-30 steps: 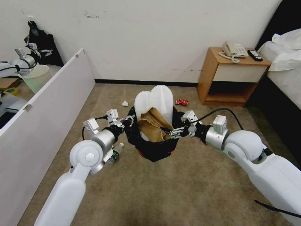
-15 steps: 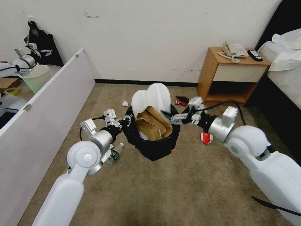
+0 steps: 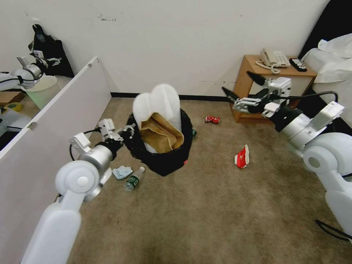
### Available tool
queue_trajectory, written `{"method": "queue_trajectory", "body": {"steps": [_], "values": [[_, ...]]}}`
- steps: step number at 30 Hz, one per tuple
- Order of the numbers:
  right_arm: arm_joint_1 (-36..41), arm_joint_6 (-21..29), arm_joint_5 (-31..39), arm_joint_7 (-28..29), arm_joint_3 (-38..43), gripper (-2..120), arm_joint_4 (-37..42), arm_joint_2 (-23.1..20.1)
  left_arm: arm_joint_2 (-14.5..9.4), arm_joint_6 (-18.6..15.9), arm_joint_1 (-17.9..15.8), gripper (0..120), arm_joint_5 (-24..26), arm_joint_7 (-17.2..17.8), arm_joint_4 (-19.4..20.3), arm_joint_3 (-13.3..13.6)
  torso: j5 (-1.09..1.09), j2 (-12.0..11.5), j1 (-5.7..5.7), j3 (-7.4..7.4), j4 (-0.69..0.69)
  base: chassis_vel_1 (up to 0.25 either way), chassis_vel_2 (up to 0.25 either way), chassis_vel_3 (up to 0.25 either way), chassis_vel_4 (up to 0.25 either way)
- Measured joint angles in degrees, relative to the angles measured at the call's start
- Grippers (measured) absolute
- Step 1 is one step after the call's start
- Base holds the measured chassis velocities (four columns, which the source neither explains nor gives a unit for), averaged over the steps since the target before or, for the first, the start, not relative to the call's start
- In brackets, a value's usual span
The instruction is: Pick up the trash bin, then pick up the garbage from the floor and place it into the trash bin.
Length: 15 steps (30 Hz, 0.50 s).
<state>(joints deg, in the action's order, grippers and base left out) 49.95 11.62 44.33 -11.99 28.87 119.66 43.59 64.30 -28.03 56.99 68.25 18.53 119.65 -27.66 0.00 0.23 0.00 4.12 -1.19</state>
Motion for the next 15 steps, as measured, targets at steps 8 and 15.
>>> {"method": "queue_trajectory", "body": {"steps": [8,15], "values": [[1.0,-2.1,-2.1,5.9,0.7,100,-1.3,1.1,-0.8,0.3,1.3,3,-4.4,-1.7,2.4,-3.1,0.0,0.0,0.0,0.0,0.0,0.0,0.0,0.0,0.0],[1.5,-4.9,-3.4,16.7,-0.8,100,-2.3,3.3,-1.3,1.3,2.5,3,-8.8,-4.5,3.9,-5.2,0.0,0.0,0.0,0.0,0.0,0.0,0.0,0.0,0.0]]}}
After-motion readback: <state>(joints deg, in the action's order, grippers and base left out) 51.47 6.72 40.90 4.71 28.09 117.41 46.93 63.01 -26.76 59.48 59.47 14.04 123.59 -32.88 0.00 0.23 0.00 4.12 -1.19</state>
